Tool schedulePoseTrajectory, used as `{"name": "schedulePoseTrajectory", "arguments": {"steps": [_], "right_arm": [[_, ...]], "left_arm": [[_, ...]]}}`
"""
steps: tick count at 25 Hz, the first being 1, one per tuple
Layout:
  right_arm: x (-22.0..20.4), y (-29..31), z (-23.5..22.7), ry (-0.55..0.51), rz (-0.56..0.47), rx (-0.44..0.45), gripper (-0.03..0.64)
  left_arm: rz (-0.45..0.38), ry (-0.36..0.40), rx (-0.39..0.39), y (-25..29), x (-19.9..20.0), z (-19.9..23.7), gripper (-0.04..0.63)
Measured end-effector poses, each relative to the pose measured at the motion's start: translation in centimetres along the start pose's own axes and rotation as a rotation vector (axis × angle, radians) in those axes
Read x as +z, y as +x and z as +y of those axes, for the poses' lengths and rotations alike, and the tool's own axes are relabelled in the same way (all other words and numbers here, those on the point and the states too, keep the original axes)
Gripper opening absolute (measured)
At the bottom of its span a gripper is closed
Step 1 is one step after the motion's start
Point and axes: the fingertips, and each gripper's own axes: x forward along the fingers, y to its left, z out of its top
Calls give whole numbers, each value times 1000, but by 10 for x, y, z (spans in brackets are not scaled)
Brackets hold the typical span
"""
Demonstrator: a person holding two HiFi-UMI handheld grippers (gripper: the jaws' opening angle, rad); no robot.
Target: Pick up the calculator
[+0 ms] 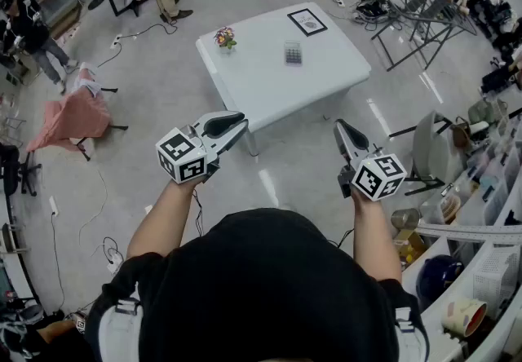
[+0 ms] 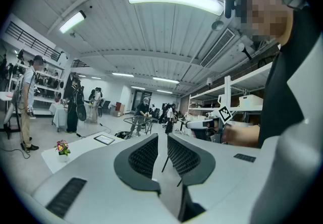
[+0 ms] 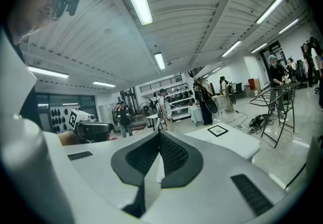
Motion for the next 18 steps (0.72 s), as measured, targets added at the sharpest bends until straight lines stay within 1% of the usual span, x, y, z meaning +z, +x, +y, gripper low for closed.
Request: {"name": "schedulePoseTrajectory", "arguments": {"steps": [4, 8, 11, 14, 18], "right_arm": [[0, 2, -14, -1, 11, 11, 5], [2, -4, -27, -25, 17, 9, 5], [2, -8, -36, -6, 9, 35, 6], [3, -11, -48, 18, 4, 60, 8], [4, -12, -63, 11, 18, 71, 19]], "left_arm": [[-28, -24, -22, 16, 7, -4, 77], [-21, -34, -20, 30, 5, -11, 77], [-38, -35, -29, 38, 4, -17, 77], [-45, -37, -22, 48, 3, -22, 77], [-40, -41, -11, 64, 3, -26, 77]]}}
